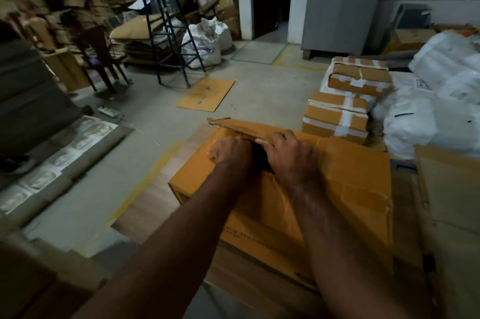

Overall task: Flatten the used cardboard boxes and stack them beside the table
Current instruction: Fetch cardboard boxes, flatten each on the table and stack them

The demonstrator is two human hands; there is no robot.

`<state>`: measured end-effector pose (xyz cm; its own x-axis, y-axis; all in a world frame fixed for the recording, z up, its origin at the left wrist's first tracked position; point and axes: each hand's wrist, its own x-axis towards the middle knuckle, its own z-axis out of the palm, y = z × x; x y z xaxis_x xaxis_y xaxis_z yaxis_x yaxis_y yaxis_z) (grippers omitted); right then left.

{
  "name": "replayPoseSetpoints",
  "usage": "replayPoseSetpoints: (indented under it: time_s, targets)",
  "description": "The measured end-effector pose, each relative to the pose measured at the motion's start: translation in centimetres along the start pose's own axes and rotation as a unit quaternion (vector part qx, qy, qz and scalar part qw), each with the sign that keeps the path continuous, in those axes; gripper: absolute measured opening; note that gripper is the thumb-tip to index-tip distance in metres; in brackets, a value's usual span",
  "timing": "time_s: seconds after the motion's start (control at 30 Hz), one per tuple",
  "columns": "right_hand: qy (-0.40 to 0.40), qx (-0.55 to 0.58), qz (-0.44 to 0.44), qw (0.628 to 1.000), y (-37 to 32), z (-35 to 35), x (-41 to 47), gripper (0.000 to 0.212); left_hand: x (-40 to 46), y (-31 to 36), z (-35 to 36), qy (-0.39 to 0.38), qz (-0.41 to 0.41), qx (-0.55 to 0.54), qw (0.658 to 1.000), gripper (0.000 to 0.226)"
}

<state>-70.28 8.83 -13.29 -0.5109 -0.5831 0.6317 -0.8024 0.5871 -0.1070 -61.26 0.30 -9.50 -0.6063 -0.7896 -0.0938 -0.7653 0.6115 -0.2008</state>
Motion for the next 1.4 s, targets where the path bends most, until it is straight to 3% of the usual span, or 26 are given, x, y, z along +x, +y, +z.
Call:
replayPoseSetpoints:
  time_s: [0.13,0.27,0.4,0.6,0.77,0.9,0.97,1.07,1.13,1.27,1.4]
  targets:
    - [-0.014,0.023,0.021,0.999,0.3,0.0,0.2,0.059,-0.1,-2.4,-2.9,0.075,0.027,-0.015,0.997,0.024]
    - [-0.008,0.036,0.061,0.997,0.4,0.1,0.3,0.083,0.5,-5.3,-5.0,0.072,0.022,-0.043,0.996,0.039]
    - [0.037,0.034,0.079,0.996,0.4,0.0,0.5,0.068,1.0,-7.6,-6.0,0.090,0.021,-0.069,0.993,0.039]
    - [-0.010,0.034,0.063,0.997,0.5,0.0,-0.1,0.056,2.4,-12.8,-6.7,0.109,-0.043,-0.098,0.988,0.047]
    - [-0.076,0.013,0.008,0.997,0.3,-0.8,-0.7,0.068,3.4,-14.0,-3.6,0.157,-0.130,-0.123,0.971,0.037]
    - [-0.160,0.009,0.006,0.987,1.1,-1.1,-0.5,0.074,3.9,-14.5,1.5,0.105,-0.029,-0.109,0.988,0.058]
    - [-0.184,-0.014,-0.001,0.983,1.1,-1.0,-0.5,0.076,3.4,-13.2,3.3,0.035,0.020,-0.206,0.978,0.057]
    - [-0.219,-0.032,-0.008,0.975,0.7,-0.9,-0.5,0.073,2.4,-11.5,3.5,-0.123,-0.047,-0.437,0.890,0.065]
    - [-0.236,-0.046,-0.008,0.971,0.4,-0.9,-0.5,0.069,2.8,-11.9,3.8,-0.149,-0.065,-0.471,0.867,0.065]
    - [-0.260,-0.065,-0.006,0.964,-0.4,-1.4,-0.6,0.063,3.8,-12.8,5.5,-0.098,0.054,-0.429,0.897,0.070]
    - [-0.283,-0.053,0.016,0.957,-1.5,-2.9,-0.9,0.058,3.3,-12.2,5.8,-0.066,0.163,-0.306,0.936,0.079]
